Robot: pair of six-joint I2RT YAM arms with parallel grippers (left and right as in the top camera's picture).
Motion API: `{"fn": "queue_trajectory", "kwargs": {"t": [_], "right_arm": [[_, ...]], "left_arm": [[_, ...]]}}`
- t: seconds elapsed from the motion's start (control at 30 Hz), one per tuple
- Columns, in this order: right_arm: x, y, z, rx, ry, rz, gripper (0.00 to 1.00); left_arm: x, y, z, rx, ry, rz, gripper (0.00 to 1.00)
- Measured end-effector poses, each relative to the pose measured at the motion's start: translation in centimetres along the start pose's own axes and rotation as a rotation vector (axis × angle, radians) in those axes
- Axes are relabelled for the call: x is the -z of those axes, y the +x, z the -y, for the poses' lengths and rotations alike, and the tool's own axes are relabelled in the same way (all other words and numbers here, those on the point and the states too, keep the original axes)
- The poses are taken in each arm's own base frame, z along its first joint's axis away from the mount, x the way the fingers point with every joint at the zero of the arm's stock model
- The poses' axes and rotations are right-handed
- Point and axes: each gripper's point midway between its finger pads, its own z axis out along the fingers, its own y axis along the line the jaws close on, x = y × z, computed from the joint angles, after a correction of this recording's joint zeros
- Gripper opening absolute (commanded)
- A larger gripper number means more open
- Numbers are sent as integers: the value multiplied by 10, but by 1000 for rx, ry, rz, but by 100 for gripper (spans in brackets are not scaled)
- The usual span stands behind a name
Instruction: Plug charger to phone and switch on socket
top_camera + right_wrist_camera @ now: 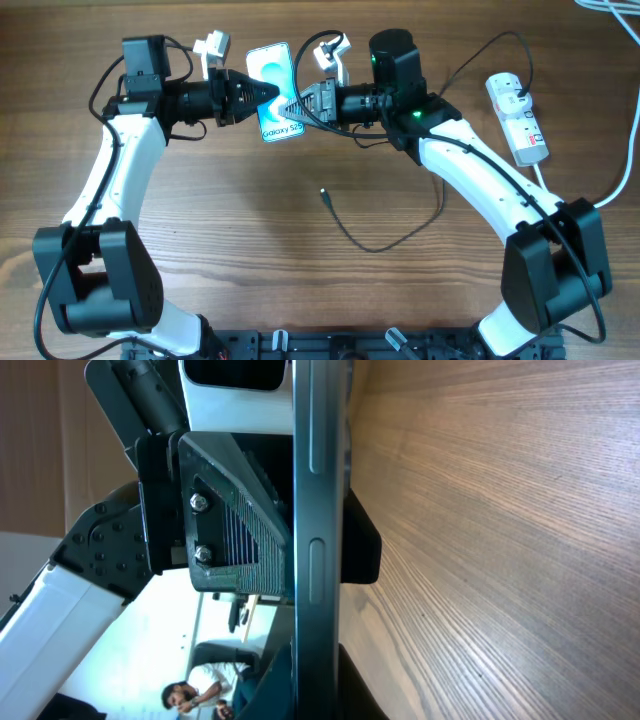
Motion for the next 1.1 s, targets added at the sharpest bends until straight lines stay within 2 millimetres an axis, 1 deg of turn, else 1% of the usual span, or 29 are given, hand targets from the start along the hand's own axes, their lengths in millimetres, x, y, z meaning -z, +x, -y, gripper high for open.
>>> {"fn": "queue_trajectory", "kwargs": {"t": [0.03,0.07,0.1,0.13,0.2,0.23,0.27,0.33,0.4,0.43,0.5,0.53,0.57,0.63,0.8,0.97,1.03,1.1], "right_arm": [[1,0,0,-8,-3,-5,30],[2,1,1,-15,-6,-10,38],[2,3,3,-27,1,-15,43],[1,6,6,-29,-3,-30,46],[0,10,4,-7,-17,-47,46],[0,11,3,-5,-24,-55,41],[0,12,2,0,-30,-61,33],[0,15,-1,11,-48,-78,20],[0,18,-6,31,-72,-97,12],[2,20,-8,33,-86,-109,4],[2,21,-9,38,-94,-118,4],[2,22,-10,50,-97,-121,4],[3,25,-12,63,-111,-135,4],[3,27,-12,99,-117,-142,4],[2,31,-10,147,-122,-151,4],[2,32,-12,153,-131,-159,4],[3,34,-13,150,-143,-169,4],[5,35,-15,138,-155,-180,4]], "left_arm": [[0,1,1,2,5,-3,7],[0,1,3,2,15,-8,4],[-1,3,5,1,24,-14,4],[-3,4,8,-13,25,-19,4],[-6,6,13,-25,29,-27,4],[-7,7,15,-28,33,-31,4],[-7,8,16,-28,36,-34,4],[-9,9,16,-30,37,-38,4],[-9,9,16,-37,38,-41,4],[-9,10,17,-45,46,-45,4],[-9,11,18,-44,52,-48,13],[-9,12,18,-35,51,-50,13],[-9,14,19,-33,60,-56,16],[-9,15,20,-24,66,-61,26],[-9,16,20,1,65,-63,24],[-9,16,22,20,63,-62,23],[-12,17,23,16,56,-65,20],[-14,19,25,12,53,-69,19]]}}
